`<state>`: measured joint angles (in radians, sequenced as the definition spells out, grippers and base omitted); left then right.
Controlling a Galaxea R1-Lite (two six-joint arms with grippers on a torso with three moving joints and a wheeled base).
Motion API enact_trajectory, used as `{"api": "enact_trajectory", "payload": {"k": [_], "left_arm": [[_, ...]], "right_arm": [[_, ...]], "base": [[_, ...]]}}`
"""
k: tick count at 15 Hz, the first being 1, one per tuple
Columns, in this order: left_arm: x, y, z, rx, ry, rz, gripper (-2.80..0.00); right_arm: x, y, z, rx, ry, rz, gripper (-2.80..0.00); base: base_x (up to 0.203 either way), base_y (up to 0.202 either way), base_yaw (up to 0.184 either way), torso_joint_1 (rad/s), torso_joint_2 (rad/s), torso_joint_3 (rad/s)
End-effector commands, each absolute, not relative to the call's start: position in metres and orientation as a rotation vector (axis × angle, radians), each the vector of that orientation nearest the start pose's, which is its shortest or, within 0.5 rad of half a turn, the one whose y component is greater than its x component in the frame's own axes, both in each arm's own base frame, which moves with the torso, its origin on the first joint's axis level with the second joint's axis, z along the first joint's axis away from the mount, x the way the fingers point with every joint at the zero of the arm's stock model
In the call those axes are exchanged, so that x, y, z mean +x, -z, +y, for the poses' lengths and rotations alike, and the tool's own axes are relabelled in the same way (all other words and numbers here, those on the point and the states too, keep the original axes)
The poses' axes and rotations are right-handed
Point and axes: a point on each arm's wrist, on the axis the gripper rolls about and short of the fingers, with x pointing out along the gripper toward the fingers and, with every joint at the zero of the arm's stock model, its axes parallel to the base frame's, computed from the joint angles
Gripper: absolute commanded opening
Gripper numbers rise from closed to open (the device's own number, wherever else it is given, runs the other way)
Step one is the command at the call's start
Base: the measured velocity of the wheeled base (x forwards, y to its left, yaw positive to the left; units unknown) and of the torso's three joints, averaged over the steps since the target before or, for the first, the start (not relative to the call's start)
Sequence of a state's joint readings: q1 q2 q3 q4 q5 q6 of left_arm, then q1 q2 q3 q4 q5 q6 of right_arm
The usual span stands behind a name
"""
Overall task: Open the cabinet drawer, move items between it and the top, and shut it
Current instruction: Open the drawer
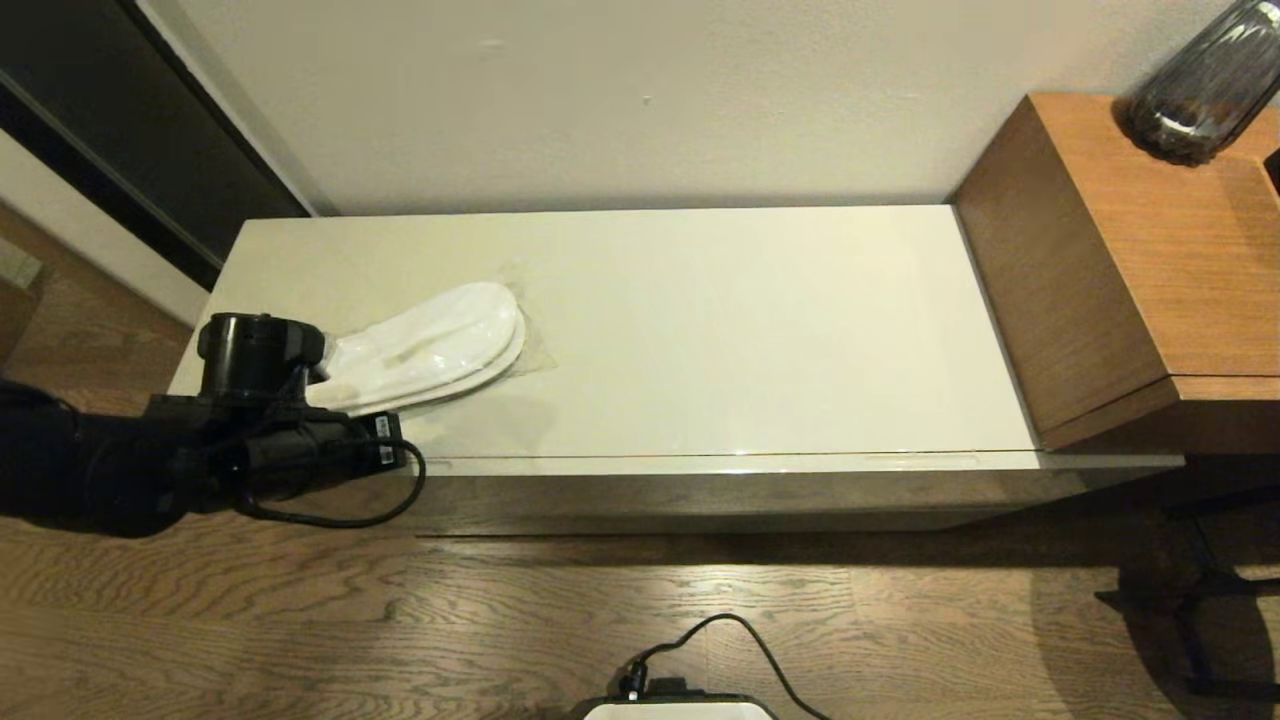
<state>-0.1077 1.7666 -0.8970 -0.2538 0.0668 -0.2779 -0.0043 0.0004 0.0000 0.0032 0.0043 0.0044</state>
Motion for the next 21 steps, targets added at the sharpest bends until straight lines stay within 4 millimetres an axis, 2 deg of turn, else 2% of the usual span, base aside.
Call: {"api": "enact_trajectory", "payload": {"k": [1,8,12,15,17,19,21], "left_arm": [[0.310,-0.142,-0.034,-0.210,-0.047,0.646,-2.80],[0.262,-0.085,-0.034,-0.186,-0.071,0.888,-2.80],[0.241,-0.079,-0.032,-0.192,-0.058,0.934,-2.80],[0.205,-0.097,-0.029,-0.215,-0.007,0.899,-2.80],[0.180,-0.116,-0.027,-0.227,0.027,0.869,-2.80],[0.158,-0.142,-0.025,-0.266,0.058,0.846,-2.80],[0.136,-0.177,-0.025,-0.326,0.090,0.858,-2.80]], "right_arm": [[-0.023,-0.075,0.000,0.005,0.000,0.003,-2.80],[-0.023,-0.075,0.000,0.005,-0.001,0.003,-2.80],[-0.023,-0.075,0.000,0.005,0.000,0.003,-2.80],[-0.023,-0.075,0.000,0.005,0.000,0.003,-2.80],[-0.023,-0.075,0.000,0.005,0.000,0.003,-2.80],[-0.023,-0.075,0.000,0.005,-0.001,0.003,-2.80],[-0.023,-0.075,0.000,0.005,0.000,0.003,-2.80]], "base": [[0.000,0.000,0.000,0.000,0.00,0.000],[0.000,0.000,0.000,0.000,0.00,0.000],[0.000,0.000,0.000,0.000,0.00,0.000],[0.000,0.000,0.000,0.000,0.00,0.000],[0.000,0.000,0.000,0.000,0.00,0.000],[0.000,0.000,0.000,0.000,0.00,0.000],[0.000,0.000,0.000,0.000,0.00,0.000]]}}
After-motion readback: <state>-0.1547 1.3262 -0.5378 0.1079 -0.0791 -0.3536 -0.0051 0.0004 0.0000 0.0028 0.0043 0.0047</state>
